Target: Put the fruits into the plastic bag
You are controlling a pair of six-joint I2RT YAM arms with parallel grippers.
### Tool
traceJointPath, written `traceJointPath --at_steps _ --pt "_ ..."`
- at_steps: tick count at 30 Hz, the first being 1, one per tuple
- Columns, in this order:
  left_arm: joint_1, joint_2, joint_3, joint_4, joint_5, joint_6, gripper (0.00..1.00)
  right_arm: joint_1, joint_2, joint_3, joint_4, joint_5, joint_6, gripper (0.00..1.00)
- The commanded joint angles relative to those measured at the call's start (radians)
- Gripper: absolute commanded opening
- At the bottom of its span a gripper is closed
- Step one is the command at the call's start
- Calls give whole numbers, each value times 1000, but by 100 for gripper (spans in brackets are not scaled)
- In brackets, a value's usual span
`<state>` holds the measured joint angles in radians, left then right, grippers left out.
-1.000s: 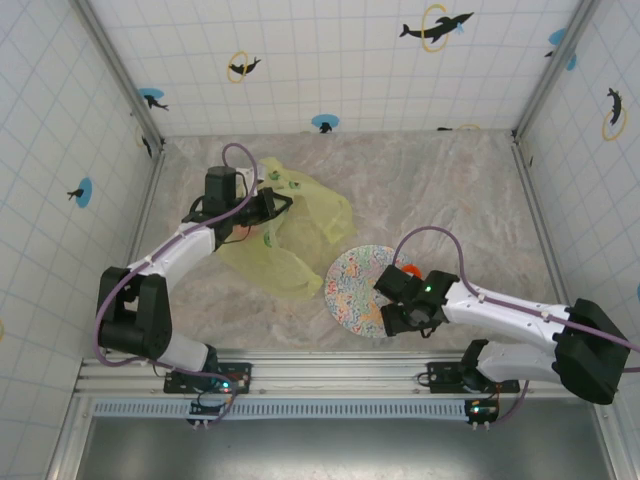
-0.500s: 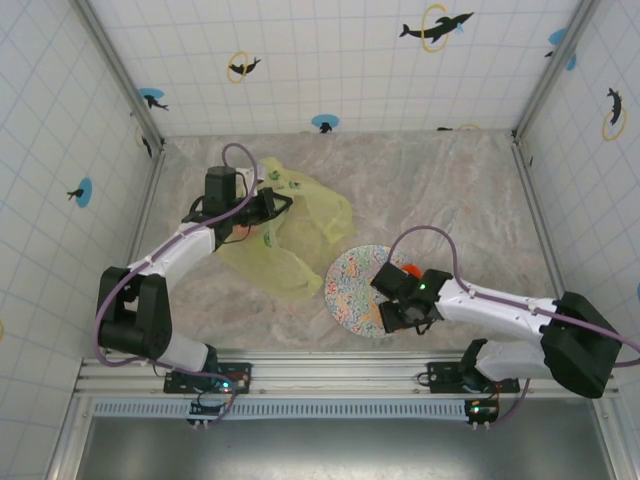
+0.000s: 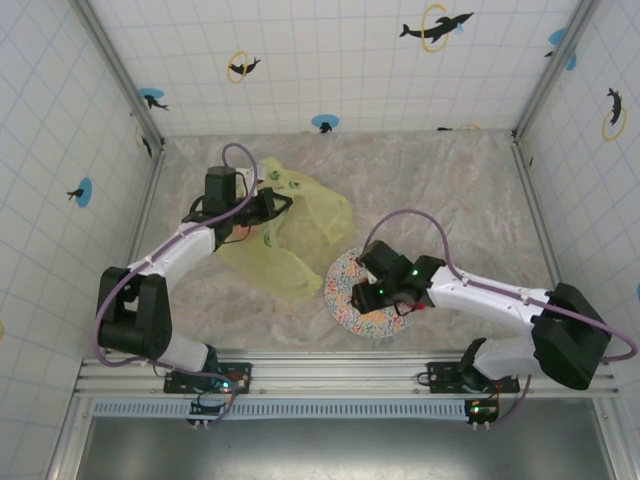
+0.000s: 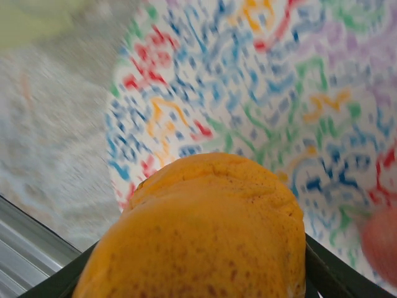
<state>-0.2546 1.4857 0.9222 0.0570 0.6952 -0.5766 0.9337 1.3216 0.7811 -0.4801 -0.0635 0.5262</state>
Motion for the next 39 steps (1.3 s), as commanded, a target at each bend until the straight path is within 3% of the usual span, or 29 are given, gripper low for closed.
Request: traceJointPath --at_steps 1,6,13,22,28,39 --pt "-4 -5 11 -7 0 14 0 -22 41 87 140 -23 -86 60" --pt "-5 -11 13 -14 -6 26 0 -59 101 92 347 -30 -191 60" --pt "-3 -9 15 -14 0 28 0 -102 247 76 671 -136 -297 60" --pt "-4 -8 15 -14 1 30 0 -59 482 255 742 -178 -449 59" --pt "-4 -14 15 -14 -3 29 0 -64 611 362 771 -95 -430 58" --pt "3 -27 11 -6 -25 25 0 -106 712 264 1216 47 -285 56"
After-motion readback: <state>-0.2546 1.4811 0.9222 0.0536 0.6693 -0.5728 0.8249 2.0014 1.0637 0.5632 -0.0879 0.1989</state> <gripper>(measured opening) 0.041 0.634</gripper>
